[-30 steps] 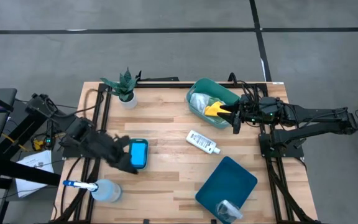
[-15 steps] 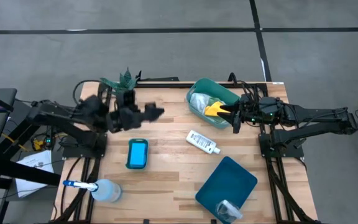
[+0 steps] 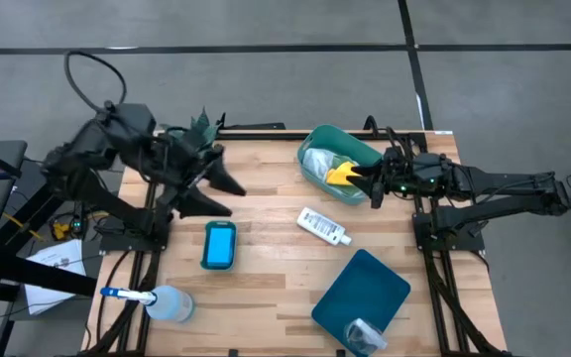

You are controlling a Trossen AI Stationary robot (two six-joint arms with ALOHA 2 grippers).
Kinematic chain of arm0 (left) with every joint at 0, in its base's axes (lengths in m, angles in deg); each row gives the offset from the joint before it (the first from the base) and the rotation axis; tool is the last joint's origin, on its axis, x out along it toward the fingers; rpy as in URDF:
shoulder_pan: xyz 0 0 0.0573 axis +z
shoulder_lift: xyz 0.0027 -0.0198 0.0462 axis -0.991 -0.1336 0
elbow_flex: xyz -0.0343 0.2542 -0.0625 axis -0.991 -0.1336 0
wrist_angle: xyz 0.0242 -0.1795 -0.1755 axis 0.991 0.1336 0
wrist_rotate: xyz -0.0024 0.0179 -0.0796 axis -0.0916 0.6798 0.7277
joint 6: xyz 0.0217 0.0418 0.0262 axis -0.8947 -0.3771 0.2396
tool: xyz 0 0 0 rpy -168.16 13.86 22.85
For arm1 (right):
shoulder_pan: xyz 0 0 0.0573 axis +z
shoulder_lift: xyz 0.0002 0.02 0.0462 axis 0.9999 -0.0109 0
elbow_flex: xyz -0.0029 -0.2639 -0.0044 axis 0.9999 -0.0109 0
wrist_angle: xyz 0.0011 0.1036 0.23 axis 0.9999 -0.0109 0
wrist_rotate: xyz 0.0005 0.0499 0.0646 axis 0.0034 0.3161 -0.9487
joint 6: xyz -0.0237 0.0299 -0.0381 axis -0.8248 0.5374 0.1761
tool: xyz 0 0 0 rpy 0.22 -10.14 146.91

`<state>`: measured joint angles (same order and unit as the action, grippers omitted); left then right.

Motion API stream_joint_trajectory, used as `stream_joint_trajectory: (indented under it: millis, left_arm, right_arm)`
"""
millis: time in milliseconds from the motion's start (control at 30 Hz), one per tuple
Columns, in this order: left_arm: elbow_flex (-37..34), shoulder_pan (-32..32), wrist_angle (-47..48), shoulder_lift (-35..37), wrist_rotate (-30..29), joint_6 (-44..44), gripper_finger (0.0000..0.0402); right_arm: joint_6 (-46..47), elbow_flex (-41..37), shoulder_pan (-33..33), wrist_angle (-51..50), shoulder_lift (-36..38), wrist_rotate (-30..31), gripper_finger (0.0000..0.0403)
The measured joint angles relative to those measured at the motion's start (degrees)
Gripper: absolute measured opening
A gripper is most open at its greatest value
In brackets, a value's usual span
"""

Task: Pick & Place Kitchen Items
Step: Put the blue spray bottle into the blue bin

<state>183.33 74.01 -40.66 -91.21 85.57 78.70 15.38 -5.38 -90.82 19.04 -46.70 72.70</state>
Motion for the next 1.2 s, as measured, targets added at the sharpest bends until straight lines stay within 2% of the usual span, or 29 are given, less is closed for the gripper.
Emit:
stream_joint_trajectory:
  millis: [100, 233, 367, 567, 833, 900, 1067, 1200]
  left_arm:
    - [3.72, -1.8, 14.37, -0.19, -2.45, 1.92, 0.0253]
    - [4.01, -5.77, 26.32, -0.33, -2.29, 8.81, 0.0253]
    - [3.99, -11.35, 32.54, -0.27, 0.26, 15.65, 0.0253]
    - [3.99, -21.33, 41.83, -0.27, 0.93, 26.25, 0.0246]
    - [3.99, -31.23, 51.86, -2.28, 1.84, 29.3, 0.0227]
    - [3.99, -33.21, 51.88, -3.14, 2.42, 29.3, 0.0226]
    - [3.84, -37.36, 51.8, -4.65, 3.56, 30.18, 0.0239]
    - [0.84, -39.84, 51.88, -4.75, 2.66, 32.17, 0.0261]
  right_arm:
    - [0.46, 0.0, -0.36, 0.0, 0.0, 0.0, 0.0195]
    - [0.46, 0.0, -0.43, 0.0, 0.0, 0.01, 0.0195]
    - [0.49, 0.0, -1.27, -0.02, 0.0, 0.05, 0.0195]
    - [0.48, 0.0, -2.91, -0.05, 0.0, 0.08, 0.0195]
    - [0.48, 0.04, -5.16, -0.33, -1.19, -0.03, 0.0195]
    - [0.46, 0.0, -5.17, -1.01, -1.33, -0.07, 0.0195]
    - [0.46, -0.03, -5.13, -2.09, -2.14, -0.2, 0.0195]
    - [0.46, -0.01, -5.1, -1.9, -2.75, -0.19, 0.0195]
